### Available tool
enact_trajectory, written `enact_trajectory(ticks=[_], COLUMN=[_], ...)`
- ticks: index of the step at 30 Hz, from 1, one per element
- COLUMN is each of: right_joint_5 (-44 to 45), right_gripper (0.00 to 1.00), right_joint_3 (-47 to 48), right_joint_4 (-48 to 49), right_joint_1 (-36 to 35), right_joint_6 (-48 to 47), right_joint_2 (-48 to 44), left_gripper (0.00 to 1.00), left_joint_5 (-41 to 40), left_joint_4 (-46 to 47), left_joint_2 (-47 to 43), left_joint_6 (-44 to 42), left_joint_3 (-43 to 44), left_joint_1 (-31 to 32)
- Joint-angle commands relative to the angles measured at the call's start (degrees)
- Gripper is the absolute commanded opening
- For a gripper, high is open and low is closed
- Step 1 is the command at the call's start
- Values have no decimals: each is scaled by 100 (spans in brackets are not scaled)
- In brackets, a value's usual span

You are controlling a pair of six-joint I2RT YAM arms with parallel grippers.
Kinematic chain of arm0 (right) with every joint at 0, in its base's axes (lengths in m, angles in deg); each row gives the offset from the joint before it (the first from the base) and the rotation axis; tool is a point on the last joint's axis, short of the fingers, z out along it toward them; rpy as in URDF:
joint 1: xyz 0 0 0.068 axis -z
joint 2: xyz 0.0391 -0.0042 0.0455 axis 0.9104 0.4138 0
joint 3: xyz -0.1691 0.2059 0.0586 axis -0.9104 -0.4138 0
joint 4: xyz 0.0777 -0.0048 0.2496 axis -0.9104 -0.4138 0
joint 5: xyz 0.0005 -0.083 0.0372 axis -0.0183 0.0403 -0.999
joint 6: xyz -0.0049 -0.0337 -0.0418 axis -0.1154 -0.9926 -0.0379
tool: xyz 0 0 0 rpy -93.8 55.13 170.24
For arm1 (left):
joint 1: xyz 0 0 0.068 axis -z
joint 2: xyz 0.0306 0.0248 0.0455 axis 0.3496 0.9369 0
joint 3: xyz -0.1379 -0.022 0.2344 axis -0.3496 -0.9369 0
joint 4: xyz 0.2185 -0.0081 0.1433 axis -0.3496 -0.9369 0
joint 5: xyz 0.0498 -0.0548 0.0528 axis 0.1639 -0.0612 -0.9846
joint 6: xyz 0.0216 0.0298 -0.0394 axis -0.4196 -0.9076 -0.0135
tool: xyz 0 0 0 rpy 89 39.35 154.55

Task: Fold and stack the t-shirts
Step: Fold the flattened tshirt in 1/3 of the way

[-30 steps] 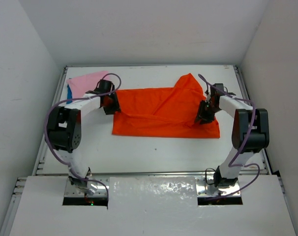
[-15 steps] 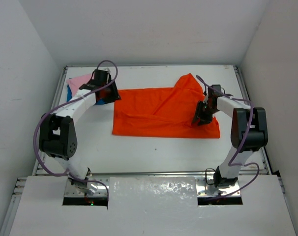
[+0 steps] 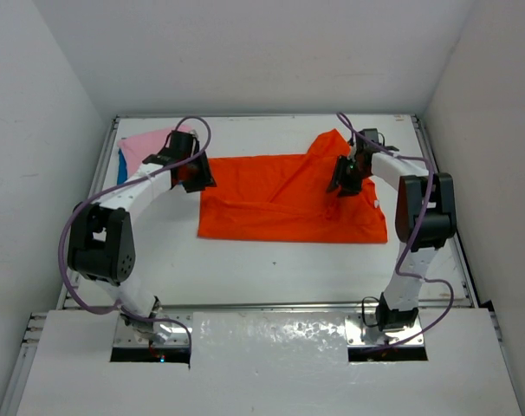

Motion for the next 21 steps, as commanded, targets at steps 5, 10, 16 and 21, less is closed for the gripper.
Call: enact_trajectory(ticks=[5, 10, 16, 21], right_joint_5=[79, 105, -167, -343], right_gripper=[44, 43, 42, 41], right_joint_3=[217, -28, -538, -1030], right_joint_4=[-231, -302, -73, 155], right_joint_1=[-20, -20, -47, -284], right_joint_6=[-241, -356, -163, -22], right_joint_2=[-334, -738, -1415, -1433], left_gripper=[36, 36, 36, 36], left_joint_5=[118, 267, 224, 13], left_joint_4=[217, 428, 341, 217], left_joint_2=[-195, -142, 191, 104], left_joint_6=[-19, -28, -124, -186], left_joint_3=[-48, -84, -22, -459], left_joint_1=[102, 198, 234, 234])
